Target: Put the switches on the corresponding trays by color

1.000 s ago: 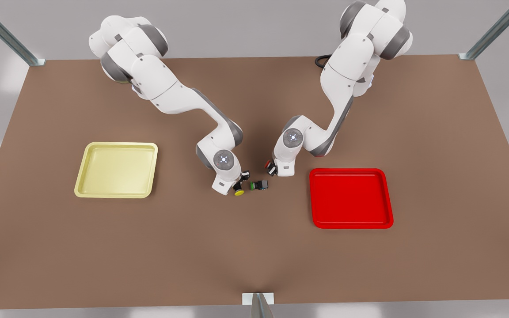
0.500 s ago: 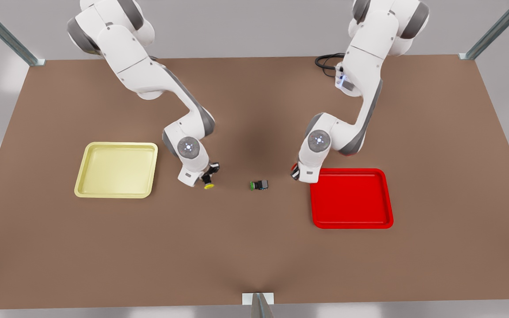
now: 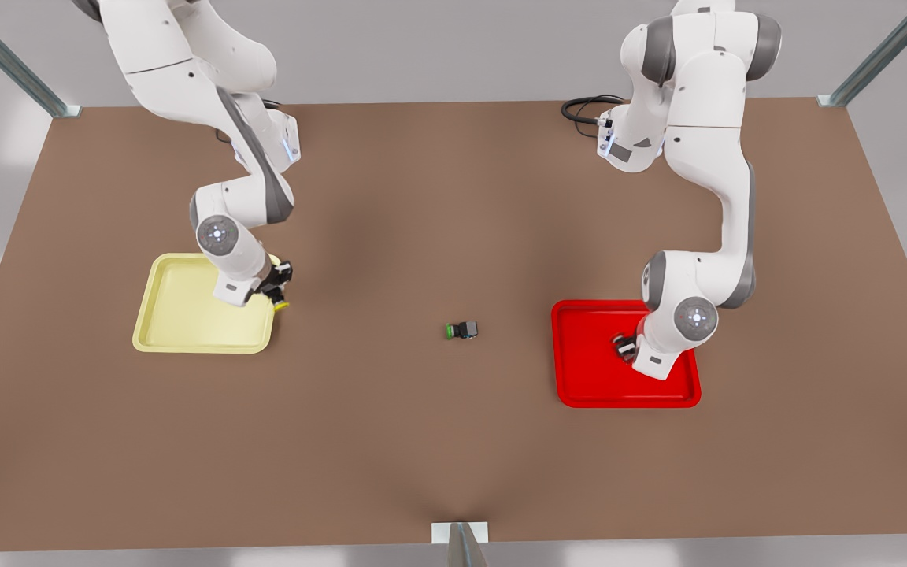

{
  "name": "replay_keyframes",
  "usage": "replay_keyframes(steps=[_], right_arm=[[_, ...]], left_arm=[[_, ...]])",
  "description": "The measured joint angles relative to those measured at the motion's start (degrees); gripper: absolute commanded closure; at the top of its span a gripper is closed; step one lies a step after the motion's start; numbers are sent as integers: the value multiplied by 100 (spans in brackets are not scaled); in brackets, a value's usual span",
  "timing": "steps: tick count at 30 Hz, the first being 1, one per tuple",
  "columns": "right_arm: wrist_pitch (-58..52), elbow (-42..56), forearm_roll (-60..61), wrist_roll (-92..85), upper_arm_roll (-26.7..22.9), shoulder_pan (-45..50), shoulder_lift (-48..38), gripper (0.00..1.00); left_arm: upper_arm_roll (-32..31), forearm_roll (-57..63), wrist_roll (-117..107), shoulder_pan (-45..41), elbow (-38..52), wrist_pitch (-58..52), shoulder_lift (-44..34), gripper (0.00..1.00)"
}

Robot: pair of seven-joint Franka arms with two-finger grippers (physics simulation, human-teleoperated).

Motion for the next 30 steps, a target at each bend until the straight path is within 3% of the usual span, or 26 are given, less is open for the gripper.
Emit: replay_keyframes(steps=[4,6,8,12,13,14,15,20,21,23,30], right_arm=[[-1,-123,-1,-1589,-967,-372,-82,48],[-9,-121,2,-1639,-1010,-350,-56,47],[-14,-121,-16,-1626,-1021,-119,-51,27],[-27,-122,-18,-1616,-1031,-263,-46,13],[-27,-113,-14,-1616,-1039,-221,-46,13],[-35,-97,-18,-1616,-1053,-242,-39,7],[-71,-61,-13,-1624,-1073,-295,-55,6],[-2538,2369,59,-1337,-1047,-230,-375,6],[-2843,2829,95,-1173,-1054,-193,-376,1],[-3491,3698,105,-614,-1069,-143,-231,0],[-4332,4615,102,1,-1180,-325,-132,0]], left_arm=[[9,-65,7,-14,178,-366,-188,0],[18,-46,167,-10,880,-1216,-375,0],[235,-32,1169,-10,1485,-1961,-599,0],[188,210,2129,-2,1933,-2652,-1319,0],[-167,341,2186,233,2164,-2769,-1345,0],[-1327,594,2189,1046,2323,-2939,-1455,0],[-2012,880,2181,1509,2332,-2972,-1554,0],[-2743,1685,2164,2101,2331,-2972,-1771,0],[-2750,1765,2146,2096,2332,-2972,-1751,0],[-2755,1871,2133,2100,2332,-2972,-1740,0],[-2752,1993,2127,2091,2332,-2973,-1741,0]])
